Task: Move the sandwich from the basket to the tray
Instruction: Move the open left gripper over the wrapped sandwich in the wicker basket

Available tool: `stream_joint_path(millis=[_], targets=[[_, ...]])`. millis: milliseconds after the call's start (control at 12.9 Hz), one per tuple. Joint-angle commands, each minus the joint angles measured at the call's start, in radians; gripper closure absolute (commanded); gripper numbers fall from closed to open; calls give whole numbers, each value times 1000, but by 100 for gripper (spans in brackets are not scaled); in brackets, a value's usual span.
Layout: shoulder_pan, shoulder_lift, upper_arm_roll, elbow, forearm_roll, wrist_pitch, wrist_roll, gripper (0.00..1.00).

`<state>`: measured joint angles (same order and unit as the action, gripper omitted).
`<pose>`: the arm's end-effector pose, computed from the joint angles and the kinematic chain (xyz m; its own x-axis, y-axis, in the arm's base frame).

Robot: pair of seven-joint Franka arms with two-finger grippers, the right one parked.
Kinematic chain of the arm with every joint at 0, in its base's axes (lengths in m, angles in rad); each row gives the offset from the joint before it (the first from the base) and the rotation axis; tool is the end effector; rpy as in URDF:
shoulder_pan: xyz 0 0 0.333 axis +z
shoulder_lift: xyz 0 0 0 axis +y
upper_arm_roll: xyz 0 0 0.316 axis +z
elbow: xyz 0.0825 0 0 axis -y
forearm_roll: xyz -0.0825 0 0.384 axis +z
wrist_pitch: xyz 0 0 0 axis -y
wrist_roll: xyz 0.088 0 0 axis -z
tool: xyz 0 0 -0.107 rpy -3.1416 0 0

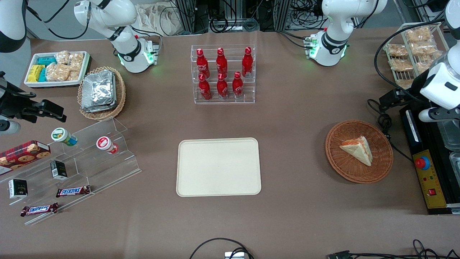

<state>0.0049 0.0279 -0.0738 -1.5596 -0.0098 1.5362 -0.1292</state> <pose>0.5576 -0.0390 0.6113 0.9968 0.0599 -0.0523 0.0603 -0.9982 0.0052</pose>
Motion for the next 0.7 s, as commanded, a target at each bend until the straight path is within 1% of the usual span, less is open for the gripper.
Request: stream_joint_path(millis=[0,232,387,465,619], targets=[[0,23,2,41,-6,-16,0,0],[3,47,5,39,8,-19,-6,0],[15,52,6,3,13,-4,-33,0],[30,56,6,-25,13,25,-74,0],[56,40,6,-133,11,140,-157,0]])
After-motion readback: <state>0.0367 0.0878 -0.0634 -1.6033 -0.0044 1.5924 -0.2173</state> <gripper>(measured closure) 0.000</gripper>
